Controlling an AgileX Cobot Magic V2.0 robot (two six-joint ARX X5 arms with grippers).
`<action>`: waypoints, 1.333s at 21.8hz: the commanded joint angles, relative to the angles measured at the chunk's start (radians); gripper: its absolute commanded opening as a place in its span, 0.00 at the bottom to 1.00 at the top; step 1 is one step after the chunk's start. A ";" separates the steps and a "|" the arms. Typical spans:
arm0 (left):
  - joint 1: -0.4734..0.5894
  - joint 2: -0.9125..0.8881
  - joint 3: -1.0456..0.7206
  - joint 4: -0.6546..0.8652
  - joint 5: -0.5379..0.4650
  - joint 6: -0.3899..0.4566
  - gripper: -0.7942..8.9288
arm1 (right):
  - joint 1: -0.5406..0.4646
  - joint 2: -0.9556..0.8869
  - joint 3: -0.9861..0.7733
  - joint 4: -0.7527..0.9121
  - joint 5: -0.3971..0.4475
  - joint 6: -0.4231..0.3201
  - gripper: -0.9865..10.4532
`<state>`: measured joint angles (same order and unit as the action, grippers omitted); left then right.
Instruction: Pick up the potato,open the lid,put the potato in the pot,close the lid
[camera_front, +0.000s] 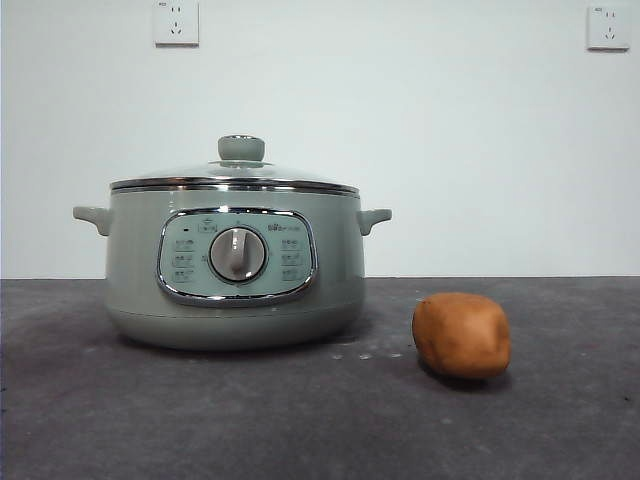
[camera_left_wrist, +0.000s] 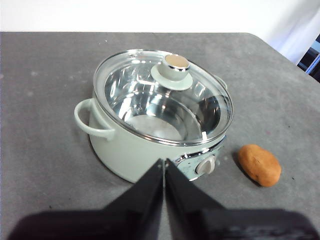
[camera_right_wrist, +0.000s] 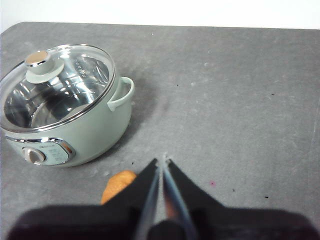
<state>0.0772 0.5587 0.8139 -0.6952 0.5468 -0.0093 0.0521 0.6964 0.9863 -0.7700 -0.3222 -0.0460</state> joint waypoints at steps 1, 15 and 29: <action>-0.003 -0.002 0.011 0.004 0.003 0.002 0.49 | 0.000 0.000 0.004 0.000 -0.004 -0.006 0.31; -0.003 0.035 0.078 0.000 0.012 0.001 0.73 | 0.000 0.005 0.004 -0.031 -0.031 0.027 0.69; -0.013 0.047 0.080 0.000 0.014 -0.017 0.73 | 0.129 0.341 0.004 0.040 -0.100 0.069 0.69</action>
<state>0.0669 0.6067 0.8917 -0.6960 0.5583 -0.0196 0.1757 1.0271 0.9874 -0.7334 -0.4198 0.0151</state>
